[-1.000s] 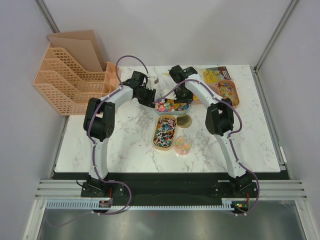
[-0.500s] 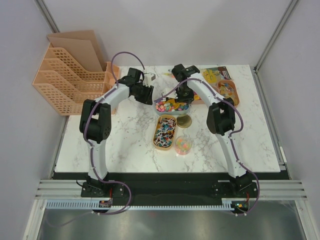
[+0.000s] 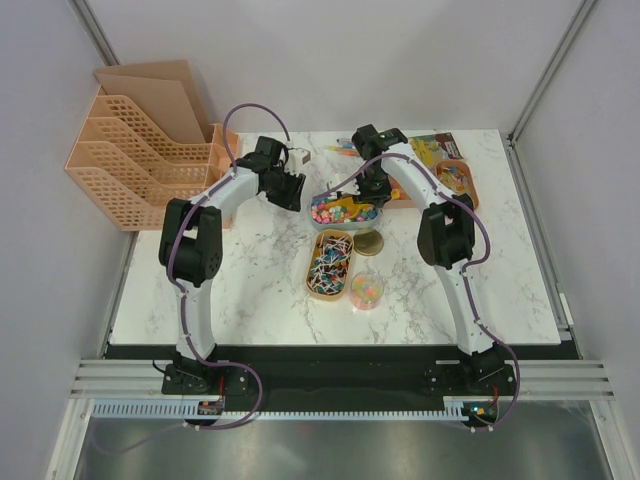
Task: Pack the candies
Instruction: Scoop the fake candies from the storage box.
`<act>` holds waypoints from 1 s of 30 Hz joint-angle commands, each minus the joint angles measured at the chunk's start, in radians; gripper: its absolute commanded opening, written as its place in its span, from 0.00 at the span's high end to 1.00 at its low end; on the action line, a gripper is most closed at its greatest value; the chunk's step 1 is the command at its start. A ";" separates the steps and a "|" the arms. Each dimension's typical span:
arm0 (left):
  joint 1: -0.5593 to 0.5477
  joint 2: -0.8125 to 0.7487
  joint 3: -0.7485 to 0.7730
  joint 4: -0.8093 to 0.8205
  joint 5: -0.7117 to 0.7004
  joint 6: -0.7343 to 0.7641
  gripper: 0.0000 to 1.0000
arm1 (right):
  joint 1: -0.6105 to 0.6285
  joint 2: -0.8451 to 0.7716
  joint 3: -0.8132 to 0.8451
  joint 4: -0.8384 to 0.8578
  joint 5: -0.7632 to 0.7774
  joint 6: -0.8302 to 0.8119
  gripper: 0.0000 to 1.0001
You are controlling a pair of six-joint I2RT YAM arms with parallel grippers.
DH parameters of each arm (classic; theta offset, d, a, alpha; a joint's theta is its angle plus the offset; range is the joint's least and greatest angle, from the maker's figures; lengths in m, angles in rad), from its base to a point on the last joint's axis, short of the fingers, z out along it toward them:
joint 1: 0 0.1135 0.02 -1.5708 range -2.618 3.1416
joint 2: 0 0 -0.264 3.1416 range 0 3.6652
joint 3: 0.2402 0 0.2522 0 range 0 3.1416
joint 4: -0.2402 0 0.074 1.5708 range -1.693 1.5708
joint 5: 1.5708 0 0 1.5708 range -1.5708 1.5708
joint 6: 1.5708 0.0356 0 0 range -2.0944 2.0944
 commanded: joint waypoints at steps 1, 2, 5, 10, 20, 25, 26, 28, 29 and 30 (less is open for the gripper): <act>0.005 -0.063 0.010 -0.010 -0.029 0.051 0.56 | -0.004 0.031 -0.004 -0.131 -0.114 -0.041 0.99; 0.005 -0.060 0.008 -0.012 -0.029 0.054 0.56 | -0.001 0.031 0.000 -0.130 -0.118 -0.037 0.99; 0.005 -0.060 0.010 -0.012 -0.031 0.054 0.56 | -0.004 0.029 0.008 -0.130 -0.137 -0.029 1.00; 0.005 -0.054 0.017 -0.013 -0.035 0.062 0.56 | -0.002 0.022 0.034 -0.125 -0.134 0.006 1.00; 0.005 -0.050 0.025 -0.017 -0.031 0.065 0.56 | -0.008 -0.009 0.014 -0.124 -0.141 0.024 1.00; 0.005 -0.050 0.028 -0.026 -0.032 0.065 0.56 | -0.016 -0.012 0.005 -0.130 -0.178 0.028 1.00; 0.005 -0.050 0.033 -0.033 -0.034 0.068 0.56 | -0.018 -0.012 -0.001 -0.128 -0.178 0.031 1.00; 0.005 -0.050 0.045 -0.044 -0.041 0.077 0.56 | -0.016 -0.010 0.002 -0.127 -0.175 0.043 1.00; 0.005 -0.048 0.051 -0.049 -0.046 0.082 0.56 | -0.018 -0.009 0.013 -0.122 -0.169 0.054 0.99; 0.005 -0.047 0.057 -0.055 -0.051 0.085 0.56 | -0.018 -0.007 0.020 -0.118 -0.164 0.078 1.00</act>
